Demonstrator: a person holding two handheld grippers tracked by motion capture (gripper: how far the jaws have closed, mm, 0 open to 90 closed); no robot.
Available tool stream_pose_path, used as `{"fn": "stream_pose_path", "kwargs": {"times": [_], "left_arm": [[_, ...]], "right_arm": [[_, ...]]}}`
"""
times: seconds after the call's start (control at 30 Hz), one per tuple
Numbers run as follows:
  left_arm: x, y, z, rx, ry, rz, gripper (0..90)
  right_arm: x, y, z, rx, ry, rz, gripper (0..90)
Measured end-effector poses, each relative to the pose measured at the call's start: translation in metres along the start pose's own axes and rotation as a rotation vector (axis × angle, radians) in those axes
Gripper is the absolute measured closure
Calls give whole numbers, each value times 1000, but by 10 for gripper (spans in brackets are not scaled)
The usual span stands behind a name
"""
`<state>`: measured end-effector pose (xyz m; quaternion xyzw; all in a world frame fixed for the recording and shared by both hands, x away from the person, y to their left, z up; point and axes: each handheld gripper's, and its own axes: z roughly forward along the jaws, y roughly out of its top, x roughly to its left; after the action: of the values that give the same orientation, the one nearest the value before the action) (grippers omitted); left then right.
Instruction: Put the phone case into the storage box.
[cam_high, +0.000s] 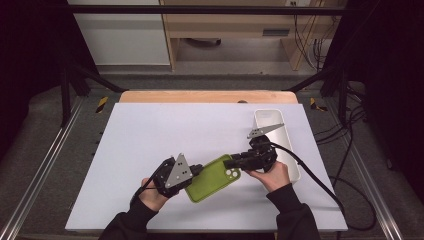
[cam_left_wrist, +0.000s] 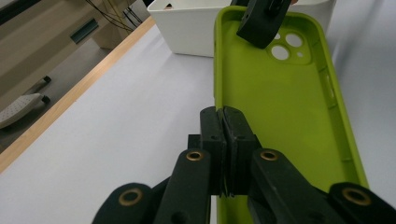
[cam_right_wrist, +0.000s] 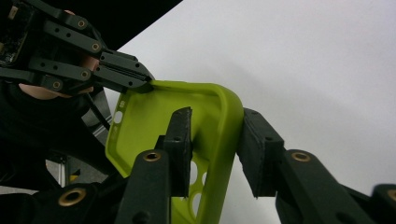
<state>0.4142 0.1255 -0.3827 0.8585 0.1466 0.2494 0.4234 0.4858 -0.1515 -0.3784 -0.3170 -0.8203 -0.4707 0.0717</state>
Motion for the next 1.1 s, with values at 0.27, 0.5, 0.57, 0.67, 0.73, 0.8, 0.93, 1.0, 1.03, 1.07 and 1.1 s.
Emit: {"fn": "stream_pose_path", "kwargs": {"times": [0.27,0.5,0.57,0.67,0.73,0.8,0.93,1.0,1.03,1.07,1.1], "left_arm": [[-2,0,0,4,3,24,878],[-3,0,1,3,4,42,878],[-4,1,1,3,5,44,879],[-4,1,1,5,4,47,878],[-5,1,2,4,4,48,877],[-5,1,2,2,3,45,876],[-5,1,2,1,-1,40,873],[-6,2,2,3,-2,37,868],[-6,1,2,2,-2,33,862],[-5,1,2,1,-6,30,854],[-5,1,3,-3,-10,23,846]], "right_arm": [[0,1,-5,5,9,5,762],[2,1,-8,21,15,6,787],[2,1,-9,22,9,5,789],[3,1,-9,23,2,-3,791],[4,1,-10,22,-1,-3,792],[4,1,-10,20,1,-8,793],[5,1,-12,15,0,-11,794],[6,1,-12,12,-3,-12,795],[6,1,-13,11,-3,-16,795],[6,1,-13,9,-3,-18,796],[7,1,-13,11,-3,-16,796]]}}
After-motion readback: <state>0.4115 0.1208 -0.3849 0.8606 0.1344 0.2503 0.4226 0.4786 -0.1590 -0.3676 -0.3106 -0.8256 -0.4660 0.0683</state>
